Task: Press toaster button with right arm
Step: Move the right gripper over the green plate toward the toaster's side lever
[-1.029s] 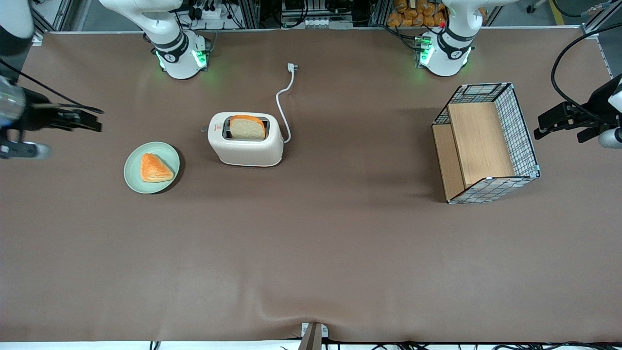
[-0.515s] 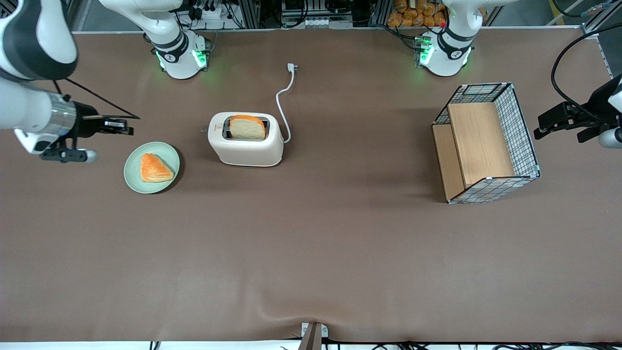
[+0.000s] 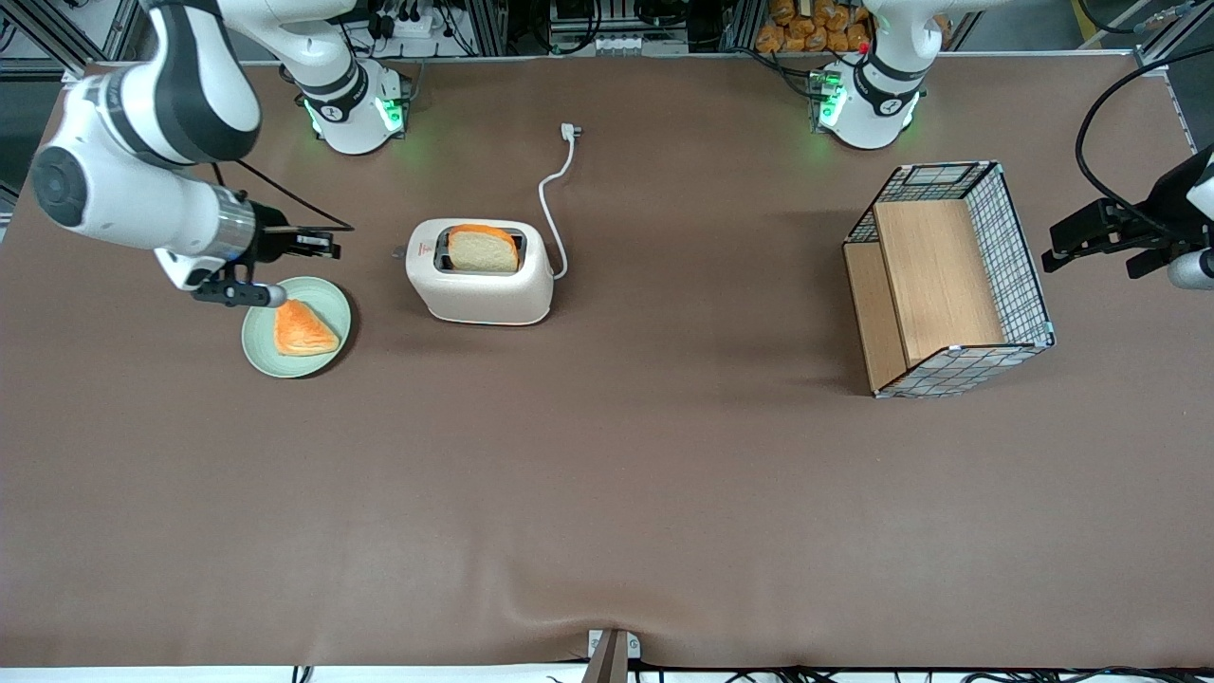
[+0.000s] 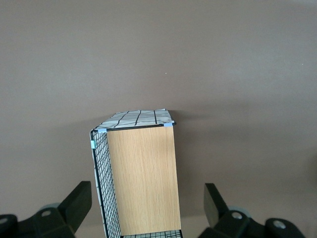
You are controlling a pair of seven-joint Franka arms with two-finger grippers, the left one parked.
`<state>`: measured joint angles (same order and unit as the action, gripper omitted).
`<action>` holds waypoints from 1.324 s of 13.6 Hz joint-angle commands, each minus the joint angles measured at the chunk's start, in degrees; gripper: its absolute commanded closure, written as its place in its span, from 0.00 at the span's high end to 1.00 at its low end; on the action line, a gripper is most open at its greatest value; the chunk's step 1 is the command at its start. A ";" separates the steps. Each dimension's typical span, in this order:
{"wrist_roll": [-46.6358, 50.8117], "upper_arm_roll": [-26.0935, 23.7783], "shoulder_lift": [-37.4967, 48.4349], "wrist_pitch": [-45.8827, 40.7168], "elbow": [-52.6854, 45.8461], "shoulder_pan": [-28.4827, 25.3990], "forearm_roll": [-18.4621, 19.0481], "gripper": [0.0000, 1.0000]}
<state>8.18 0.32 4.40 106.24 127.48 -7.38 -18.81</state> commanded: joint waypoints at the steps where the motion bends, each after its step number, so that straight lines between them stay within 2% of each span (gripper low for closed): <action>1: 0.53 0.30 2.37 3.44 5.23 -1.94 -2.81 0.00; 3: 0.53 0.21 2.37 7.29 7.94 -3.69 -4.39 0.00; 6: 0.53 0.21 1.93 10.64 9.80 -5.27 -4.48 0.00; 18: 0.53 0.21 0.88 16.19 13.58 -7.48 -4.57 0.00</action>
<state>8.54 0.22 4.37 120.61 139.30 -13.85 -22.05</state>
